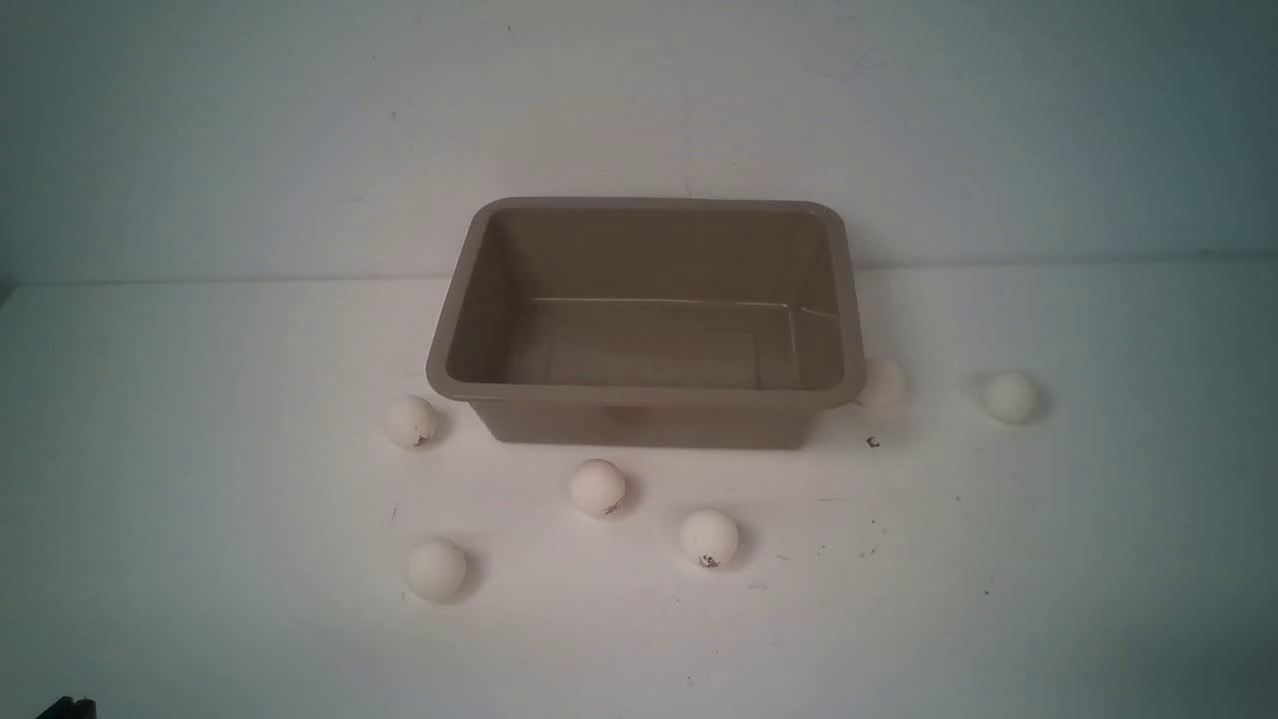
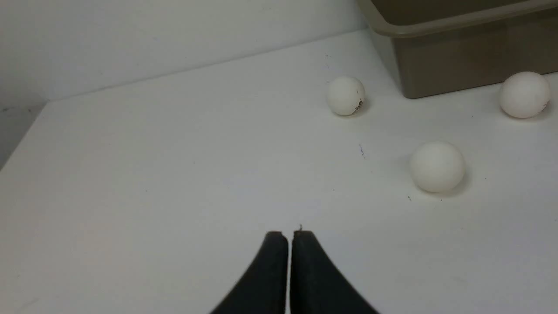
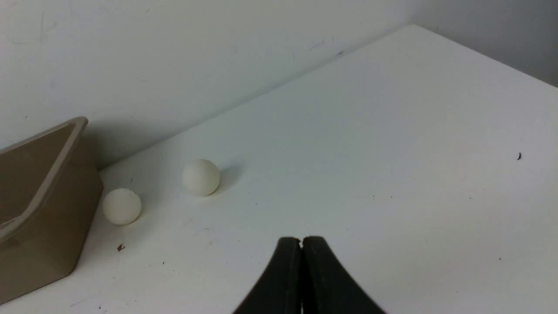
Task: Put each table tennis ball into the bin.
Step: Use the left arm to clamp the table tennis ball closest to it
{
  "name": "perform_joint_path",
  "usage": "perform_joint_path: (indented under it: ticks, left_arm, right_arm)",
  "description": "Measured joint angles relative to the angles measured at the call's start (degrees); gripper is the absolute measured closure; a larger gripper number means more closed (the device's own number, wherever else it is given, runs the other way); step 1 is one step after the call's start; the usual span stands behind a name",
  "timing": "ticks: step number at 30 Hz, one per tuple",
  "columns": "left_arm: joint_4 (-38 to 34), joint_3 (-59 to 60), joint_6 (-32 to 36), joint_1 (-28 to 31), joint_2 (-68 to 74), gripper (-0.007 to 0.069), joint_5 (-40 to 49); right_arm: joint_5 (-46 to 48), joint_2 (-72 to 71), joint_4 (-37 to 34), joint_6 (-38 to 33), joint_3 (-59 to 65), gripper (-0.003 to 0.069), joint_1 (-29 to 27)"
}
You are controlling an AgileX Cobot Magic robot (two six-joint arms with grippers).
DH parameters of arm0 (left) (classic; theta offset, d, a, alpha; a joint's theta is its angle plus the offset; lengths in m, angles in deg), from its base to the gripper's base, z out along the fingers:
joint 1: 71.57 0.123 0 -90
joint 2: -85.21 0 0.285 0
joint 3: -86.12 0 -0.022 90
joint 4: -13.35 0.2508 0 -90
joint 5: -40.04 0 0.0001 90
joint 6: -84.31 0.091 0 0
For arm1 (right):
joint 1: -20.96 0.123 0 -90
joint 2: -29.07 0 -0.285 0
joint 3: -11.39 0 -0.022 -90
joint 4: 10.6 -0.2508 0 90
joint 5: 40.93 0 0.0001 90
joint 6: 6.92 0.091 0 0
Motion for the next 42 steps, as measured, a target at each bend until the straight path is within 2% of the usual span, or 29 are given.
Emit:
perform_joint_path:
  ticks: [36,40,41,42]
  left_arm:
    - [-0.3,0.0,-0.1,0.0,0.0,0.0629,0.0]
    - [-6.8,0.0,-2.9,0.0,0.0,0.0629,-0.1]
    - [-14.2,0.0,-6.0,0.0,0.0,0.0629,-0.5]
    - [-18.1,0.0,-7.4,0.0,0.0,0.0629,-0.8]
  right_arm:
    - [0.0,0.0,0.1,0.0,0.0,0.0669,0.0]
    - [0.0,0.0,0.1,0.0,0.0,0.0669,0.0]
    - [0.0,0.0,0.1,0.0,0.0,0.0669,0.0]
    - [0.0,0.0,-0.1,0.0,0.0,0.0669,0.0]
